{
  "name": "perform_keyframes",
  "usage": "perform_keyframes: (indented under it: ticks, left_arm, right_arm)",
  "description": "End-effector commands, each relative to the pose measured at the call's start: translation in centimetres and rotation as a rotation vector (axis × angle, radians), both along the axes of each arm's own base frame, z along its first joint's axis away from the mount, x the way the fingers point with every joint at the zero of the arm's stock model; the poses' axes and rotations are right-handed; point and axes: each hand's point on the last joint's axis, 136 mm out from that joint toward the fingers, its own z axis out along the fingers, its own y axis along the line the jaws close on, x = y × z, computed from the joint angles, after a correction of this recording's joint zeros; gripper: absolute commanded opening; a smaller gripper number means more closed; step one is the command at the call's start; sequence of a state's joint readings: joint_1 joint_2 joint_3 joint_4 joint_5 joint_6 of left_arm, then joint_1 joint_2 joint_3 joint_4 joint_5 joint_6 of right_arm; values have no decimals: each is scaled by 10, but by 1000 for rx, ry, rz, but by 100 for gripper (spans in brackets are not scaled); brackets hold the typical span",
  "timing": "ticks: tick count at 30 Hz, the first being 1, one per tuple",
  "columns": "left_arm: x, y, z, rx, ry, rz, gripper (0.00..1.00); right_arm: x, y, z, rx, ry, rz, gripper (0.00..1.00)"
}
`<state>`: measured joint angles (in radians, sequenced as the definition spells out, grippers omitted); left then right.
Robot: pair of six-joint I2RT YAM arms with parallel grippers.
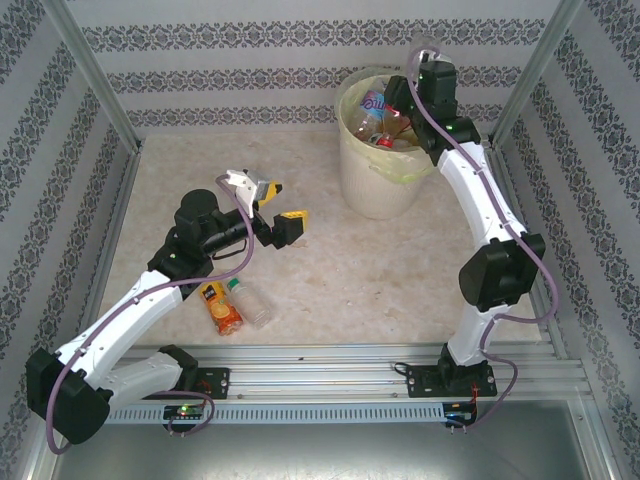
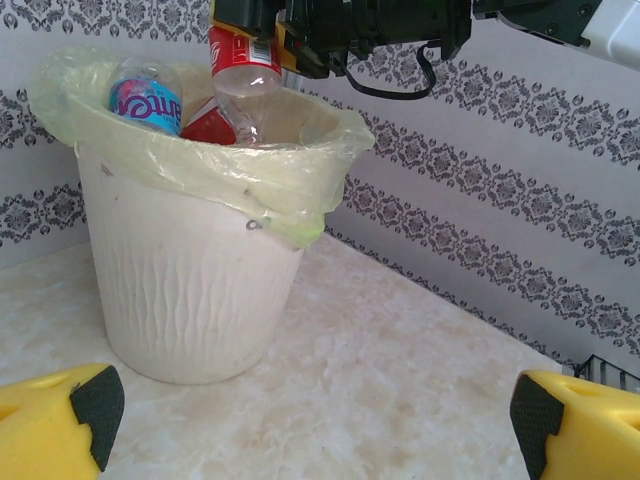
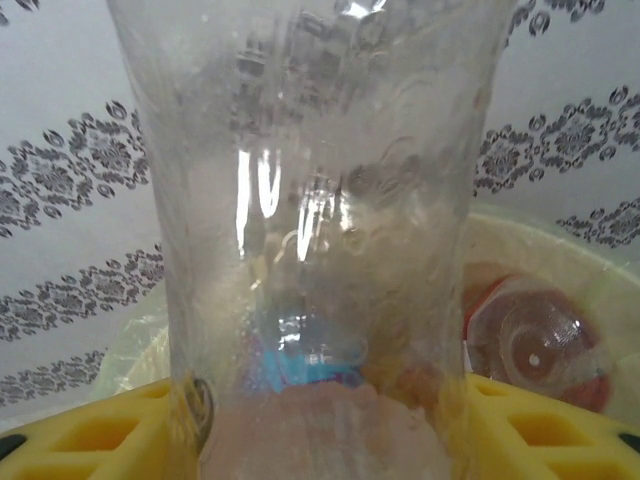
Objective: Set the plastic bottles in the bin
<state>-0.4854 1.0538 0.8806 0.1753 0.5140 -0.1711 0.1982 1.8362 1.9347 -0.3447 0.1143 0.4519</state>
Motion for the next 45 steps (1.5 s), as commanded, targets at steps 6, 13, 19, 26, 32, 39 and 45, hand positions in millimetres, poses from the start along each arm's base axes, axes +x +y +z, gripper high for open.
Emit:
perform_keyframes:
  ticks: [6, 13, 19, 26, 32, 39, 45]
  left_arm:
    - [-3, -3, 1, 17, -15, -6, 100]
    - [-3, -2, 1, 18, -15, -3, 100]
    - [-2, -2, 0, 21, -10, 1, 100]
    - [0, -1, -2, 32, -11, 11, 100]
    - [1, 1, -4, 44, -12, 20, 100]
    - [6, 8, -9, 79, 22, 78, 100]
    - [19, 35, -38, 130, 182, 263, 100]
  right_arm:
    - [-7, -13, 4, 43, 4, -15, 78]
    - [-20, -25, 19, 44, -13, -24, 84]
    - [-41, -25, 30, 32, -21, 16, 85]
    - [-89, -10, 27, 35, -3, 155, 89]
    - [-146, 9, 14, 59, 21, 293, 93]
    - [-223, 35, -20, 105, 112, 480, 98]
    - [-275, 53, -54, 168, 200, 626, 98]
